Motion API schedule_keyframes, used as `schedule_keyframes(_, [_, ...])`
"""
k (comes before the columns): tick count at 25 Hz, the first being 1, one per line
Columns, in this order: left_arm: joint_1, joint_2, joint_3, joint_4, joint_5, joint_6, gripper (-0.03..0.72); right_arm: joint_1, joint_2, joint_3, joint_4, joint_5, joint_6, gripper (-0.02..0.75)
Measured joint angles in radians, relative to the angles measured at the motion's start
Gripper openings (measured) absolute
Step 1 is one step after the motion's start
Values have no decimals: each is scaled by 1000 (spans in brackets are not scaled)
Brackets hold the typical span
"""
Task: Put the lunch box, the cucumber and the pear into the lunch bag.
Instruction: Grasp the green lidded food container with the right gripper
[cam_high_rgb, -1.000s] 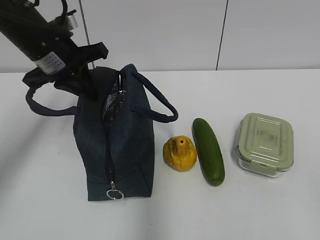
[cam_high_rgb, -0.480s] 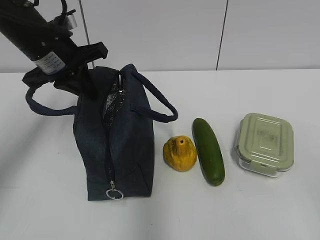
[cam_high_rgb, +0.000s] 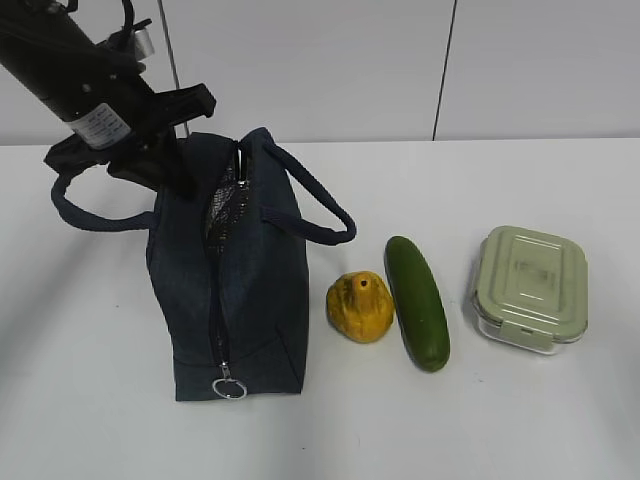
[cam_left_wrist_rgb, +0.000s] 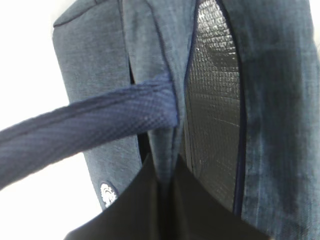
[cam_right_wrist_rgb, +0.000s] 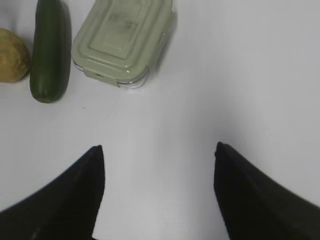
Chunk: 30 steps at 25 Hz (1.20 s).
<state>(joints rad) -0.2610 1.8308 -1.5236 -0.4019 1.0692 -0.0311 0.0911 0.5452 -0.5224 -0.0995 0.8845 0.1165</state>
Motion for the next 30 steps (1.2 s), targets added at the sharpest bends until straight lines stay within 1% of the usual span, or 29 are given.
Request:
schedule_keyframes(4, [0,0,0,0,0,0,5,0,88,0,34,-94,2,506])
schedule_keyframes(12, [0,0,0,0,0,0,4,0,298,0,100,-237,-28,506])
schedule_keyframes(15, [0,0,0,0,0,0,4,-18,380,0,144,-286,-64,506])
schedule_keyframes(17, [0,0,0,0,0,0,4,-54,436,0,193,-319,-117,506])
schedule_keyframes(19, [0,0,0,0,0,0,4,-101,491,-6,292,-334,-229,506])
schedule_keyframes(23, [0,0,0,0,0,0,4,-186,613,-42,582,-343,-515,506])
schedule_keyframes(25, [0,0,0,0,0,0,4,-215,676,-75,687,-338,-623,506])
schedule_keyframes(30, [0,0,0,0,2,0,4,-320,838,-152,890,-276,-813,506])
